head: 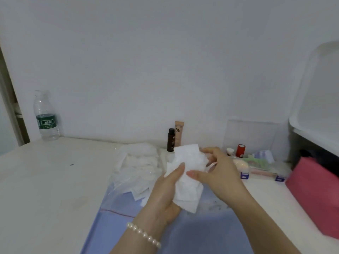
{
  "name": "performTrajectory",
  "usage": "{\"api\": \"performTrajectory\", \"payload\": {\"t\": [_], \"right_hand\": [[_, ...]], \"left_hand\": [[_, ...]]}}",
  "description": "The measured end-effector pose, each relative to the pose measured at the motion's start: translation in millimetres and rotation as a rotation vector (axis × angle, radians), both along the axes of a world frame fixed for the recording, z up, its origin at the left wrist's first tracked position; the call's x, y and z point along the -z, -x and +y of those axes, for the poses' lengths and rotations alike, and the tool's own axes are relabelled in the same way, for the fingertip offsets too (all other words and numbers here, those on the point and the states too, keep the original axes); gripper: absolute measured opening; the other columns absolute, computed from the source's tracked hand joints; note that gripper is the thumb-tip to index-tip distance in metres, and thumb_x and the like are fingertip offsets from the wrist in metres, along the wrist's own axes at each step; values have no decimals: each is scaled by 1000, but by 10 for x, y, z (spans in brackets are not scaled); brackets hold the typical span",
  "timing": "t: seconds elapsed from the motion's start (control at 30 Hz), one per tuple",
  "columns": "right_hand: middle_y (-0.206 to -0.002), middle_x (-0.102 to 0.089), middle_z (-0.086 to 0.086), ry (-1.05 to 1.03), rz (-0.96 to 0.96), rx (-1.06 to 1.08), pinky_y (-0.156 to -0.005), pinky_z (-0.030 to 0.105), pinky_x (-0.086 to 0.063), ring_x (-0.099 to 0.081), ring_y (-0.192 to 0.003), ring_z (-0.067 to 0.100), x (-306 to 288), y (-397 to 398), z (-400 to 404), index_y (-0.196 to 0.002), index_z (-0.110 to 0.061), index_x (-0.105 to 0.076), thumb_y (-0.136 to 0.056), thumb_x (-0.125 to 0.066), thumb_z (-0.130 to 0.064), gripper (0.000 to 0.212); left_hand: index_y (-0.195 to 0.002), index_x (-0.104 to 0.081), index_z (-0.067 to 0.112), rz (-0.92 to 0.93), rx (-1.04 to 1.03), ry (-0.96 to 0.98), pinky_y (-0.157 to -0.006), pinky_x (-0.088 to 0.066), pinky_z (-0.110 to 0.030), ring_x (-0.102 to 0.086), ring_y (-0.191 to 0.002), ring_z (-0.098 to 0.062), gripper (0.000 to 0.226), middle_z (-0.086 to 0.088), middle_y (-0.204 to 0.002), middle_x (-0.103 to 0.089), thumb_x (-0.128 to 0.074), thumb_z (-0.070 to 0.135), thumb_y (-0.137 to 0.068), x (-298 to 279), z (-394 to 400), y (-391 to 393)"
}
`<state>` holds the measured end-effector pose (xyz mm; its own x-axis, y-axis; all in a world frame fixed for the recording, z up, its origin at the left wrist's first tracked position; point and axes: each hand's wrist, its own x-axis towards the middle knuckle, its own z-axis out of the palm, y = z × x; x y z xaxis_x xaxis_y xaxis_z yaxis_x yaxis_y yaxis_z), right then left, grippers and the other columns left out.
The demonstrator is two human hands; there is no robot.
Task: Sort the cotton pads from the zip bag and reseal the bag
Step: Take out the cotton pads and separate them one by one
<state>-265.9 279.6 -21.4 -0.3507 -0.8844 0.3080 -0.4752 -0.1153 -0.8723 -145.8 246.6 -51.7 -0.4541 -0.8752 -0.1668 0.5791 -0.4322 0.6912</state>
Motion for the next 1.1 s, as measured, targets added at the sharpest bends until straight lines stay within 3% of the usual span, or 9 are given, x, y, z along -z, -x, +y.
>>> {"api": "performTrajectory", "payload": {"t": [0.07,0.13,0.23,0.33,0.47,0.7,0.93,1.0,1.1], "right_hand": [[-90,-53,-6,110,30,57,-67,21,-44,-49,-73,8,11,21,-21,-99,-37,-47,-63,-85,-17,56],[-84,-55,-7,276,86,33,-68,16,-41,-48,-72,8,23,34,-18,-88,-38,-53,-61,-85,-12,48],[-75,-56,-9,363,301,-30,-65,8,-37,-49,-72,4,55,20,-15,-75,-33,-60,-60,-86,-13,36],[-80,-52,-20,339,400,-55,-69,4,-36,-49,-78,-6,107,-20,-41,-86,-27,-66,-60,-86,-17,35],[-80,-49,-19,293,340,-45,-67,3,-35,-47,-77,-9,118,-52,-42,-80,-37,-54,-59,-85,-11,45],[-79,-47,-15,312,329,-98,-66,5,-35,-47,-79,-5,166,-26,-44,-60,-35,-49,-58,-85,-7,46],[-85,-49,-17,391,434,-120,-72,8,-37,-44,-86,-1,148,26,-55,-69,-27,-71,-61,-78,-25,10],[-87,-51,-14,299,358,-155,-73,6,-36,-46,-84,-5,66,44,-12,-67,-32,-68,-68,-81,-19,18],[-80,-65,-4,192,100,-296,-67,9,-41,-55,-69,-3,-117,101,64,-70,-24,-72,-74,-71,-5,19]], "left_hand": [[-112,-63,0,48,-30,29,-82,-57,-40,-68,-97,-32,35,-20,-106,-69,-60,19,-83,24,-8,-12],[-115,-61,3,75,-52,73,-76,-58,-36,-68,-96,-29,33,-18,-107,-70,-56,19,-86,28,-1,-45],[-121,-57,4,106,-52,115,-79,-58,-36,-66,-102,-29,36,-17,-111,-69,-52,19,-89,47,22,-87],[-125,-55,4,126,-4,121,-87,-54,-37,-64,-107,-30,40,-18,-115,-67,-52,21,-88,52,40,-112],[-123,-57,2,192,102,65,-91,-50,-38,-62,-110,-31,45,-19,-117,-65,-51,26,-85,33,59,-133],[-122,-58,1,171,118,73,-87,-51,-33,-65,-103,-27,46,-19,-117,-65,-53,26,-84,44,69,-124],[-125,-56,3,159,136,68,-95,-49,-35,-61,-113,-27,46,-16,-120,-65,-51,28,-87,80,46,-133],[-124,-57,6,130,111,66,-91,-52,-35,-62,-111,-26,43,-14,-118,-66,-51,29,-88,96,29,-133],[-124,-58,9,47,56,137,-81,-53,-32,-65,-107,-23,42,-10,-116,-68,-53,29,-88,127,10,-115]]}}
